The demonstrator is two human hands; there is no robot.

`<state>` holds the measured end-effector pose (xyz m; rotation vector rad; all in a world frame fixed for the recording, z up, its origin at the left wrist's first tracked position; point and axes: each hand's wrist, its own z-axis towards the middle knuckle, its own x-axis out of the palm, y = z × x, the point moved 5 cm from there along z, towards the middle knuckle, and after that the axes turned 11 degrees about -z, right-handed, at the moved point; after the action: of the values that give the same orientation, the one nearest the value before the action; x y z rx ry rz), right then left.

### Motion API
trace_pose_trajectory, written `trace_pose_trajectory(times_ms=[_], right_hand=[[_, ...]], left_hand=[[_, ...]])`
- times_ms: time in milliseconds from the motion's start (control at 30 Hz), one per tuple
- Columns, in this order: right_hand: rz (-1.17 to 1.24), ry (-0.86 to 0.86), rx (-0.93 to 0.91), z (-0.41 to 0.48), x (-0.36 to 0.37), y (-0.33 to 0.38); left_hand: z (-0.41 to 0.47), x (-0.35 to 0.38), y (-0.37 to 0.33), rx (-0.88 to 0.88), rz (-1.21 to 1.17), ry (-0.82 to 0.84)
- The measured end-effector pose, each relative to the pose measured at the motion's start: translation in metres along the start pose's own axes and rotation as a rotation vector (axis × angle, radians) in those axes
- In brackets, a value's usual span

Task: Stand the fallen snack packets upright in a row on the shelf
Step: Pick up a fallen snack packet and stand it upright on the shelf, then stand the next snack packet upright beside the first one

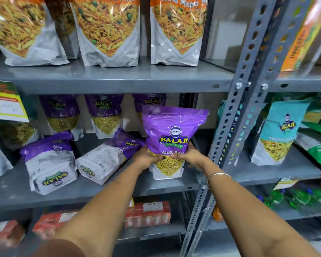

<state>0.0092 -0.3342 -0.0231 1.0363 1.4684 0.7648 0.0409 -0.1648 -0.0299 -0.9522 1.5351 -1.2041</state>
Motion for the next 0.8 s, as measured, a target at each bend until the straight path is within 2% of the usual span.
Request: trace_pose_trajectory(times_ms=[133, 300, 367, 433, 533, 600, 733, 800], right_hand=[[-0.013, 0.070, 0.036, -0.014, -0.003, 0.001], [-0.425, 0.416, 0.383, -0.020, 0.013, -0.026], [-0.510, 0.473, 0.475, -0.018, 0.024, -0.031], [-0.586, 0.485, 0.488, -0.014, 0.040, -0.025], [-0.632, 0.503, 0.485, -0.005, 0.067, -0.012], [-0.644, 0.500, 0.469, 0.005, 0.092, -0.003], [-0.565, 0.379, 0.439, 0.024, 0.145, 0.020], [-0.436, 0.287, 0.454, 0.034, 0.170, 0.028]], left_hand=[[-0.013, 0.013, -0.004, 0.022, -0.015, 0.043], [-0.016, -0.007, 0.000, -0.046, 0.205, 0.067], [-0.015, -0.025, 0.000, -0.039, 0.313, 0.051], [-0.011, -0.054, -0.002, 0.001, 0.398, -0.031], [-0.001, -0.099, 0.001, 0.064, 0.404, -0.190], [0.001, -0.129, 0.006, 0.042, 0.411, -0.239], [0.015, -0.179, 0.027, -0.068, 0.515, -0.167], [0.027, -0.200, 0.044, -0.138, 0.545, -0.124]])
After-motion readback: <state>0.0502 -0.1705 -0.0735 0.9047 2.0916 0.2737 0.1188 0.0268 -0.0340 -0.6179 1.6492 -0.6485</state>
